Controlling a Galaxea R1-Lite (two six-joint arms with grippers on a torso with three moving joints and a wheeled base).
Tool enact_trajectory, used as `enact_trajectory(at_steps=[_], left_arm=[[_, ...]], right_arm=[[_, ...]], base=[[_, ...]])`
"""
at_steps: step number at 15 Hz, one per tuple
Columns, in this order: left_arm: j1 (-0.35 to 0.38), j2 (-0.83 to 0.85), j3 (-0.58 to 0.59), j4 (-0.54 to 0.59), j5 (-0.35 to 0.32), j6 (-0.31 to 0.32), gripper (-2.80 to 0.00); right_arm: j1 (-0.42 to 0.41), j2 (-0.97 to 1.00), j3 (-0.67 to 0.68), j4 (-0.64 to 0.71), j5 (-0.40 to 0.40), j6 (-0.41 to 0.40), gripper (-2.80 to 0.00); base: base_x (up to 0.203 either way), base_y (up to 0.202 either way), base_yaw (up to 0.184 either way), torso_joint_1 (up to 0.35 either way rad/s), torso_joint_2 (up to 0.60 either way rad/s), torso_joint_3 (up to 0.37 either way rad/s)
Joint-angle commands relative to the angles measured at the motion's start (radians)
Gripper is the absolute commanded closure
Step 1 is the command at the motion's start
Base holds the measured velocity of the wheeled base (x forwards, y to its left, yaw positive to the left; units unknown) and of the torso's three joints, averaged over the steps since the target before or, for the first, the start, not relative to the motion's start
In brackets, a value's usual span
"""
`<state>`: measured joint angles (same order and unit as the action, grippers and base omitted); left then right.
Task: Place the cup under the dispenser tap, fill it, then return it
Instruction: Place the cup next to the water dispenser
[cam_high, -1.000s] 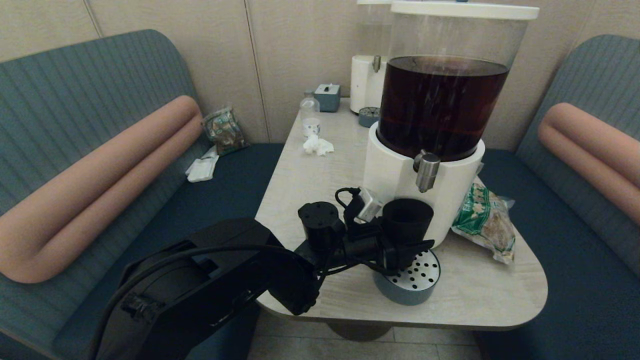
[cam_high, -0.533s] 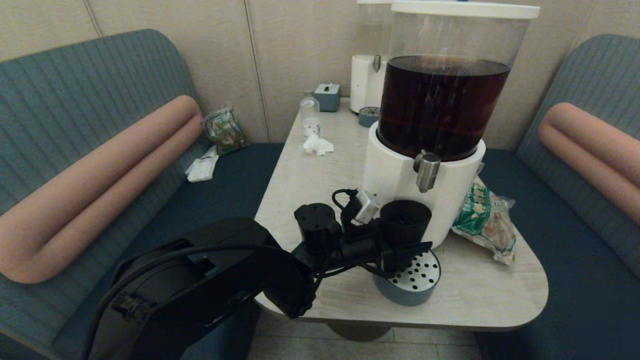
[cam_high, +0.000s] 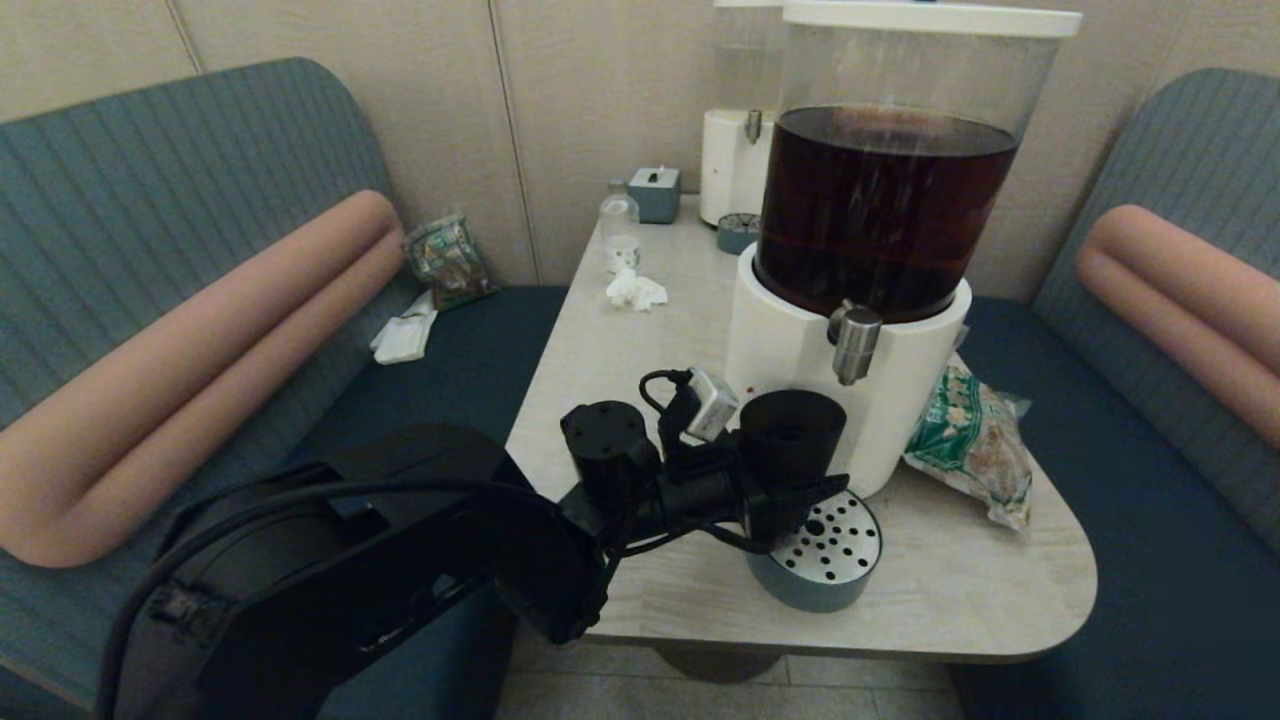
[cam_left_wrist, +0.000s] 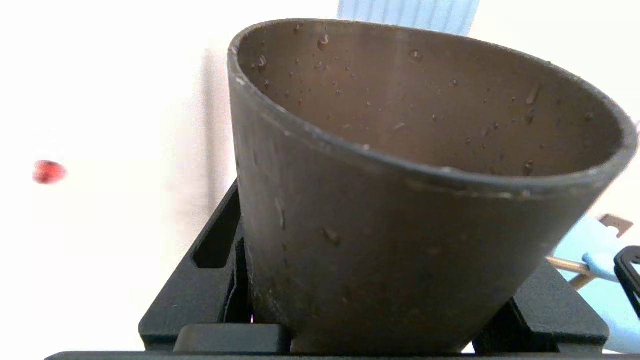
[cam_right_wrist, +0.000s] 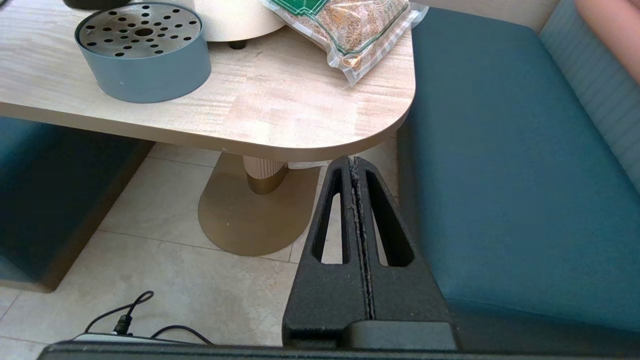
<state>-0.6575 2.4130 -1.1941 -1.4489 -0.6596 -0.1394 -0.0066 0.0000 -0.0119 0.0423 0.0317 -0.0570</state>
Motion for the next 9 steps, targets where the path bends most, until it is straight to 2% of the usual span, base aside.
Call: enact_trajectory(at_steps=[1,4,9], left_arm=[[0.015,-0.037,0.021,-0.015,-0.003,-0.002,0.00],[0.041,-0.055,0.034,-0.019,-0.005,-0.005,0.00],[0.137,-0.106,0.082,-0.039,-0.012,-0.007,0.00]], right_arm=[[0.000,0.001,0.001,0.000,0.001,0.000,0.00],[0.000,0.002,0.001,0.001,0.001,-0.001,0.00],[-0.001,0.000,0.000,0.000,0.001,0.000,0.00]], base=[[0.000,0.000,0.000,0.000,0.00,0.000],[0.000,0.000,0.000,0.000,0.00,0.000],[0.000,0.000,0.000,0.000,0.00,0.000]])
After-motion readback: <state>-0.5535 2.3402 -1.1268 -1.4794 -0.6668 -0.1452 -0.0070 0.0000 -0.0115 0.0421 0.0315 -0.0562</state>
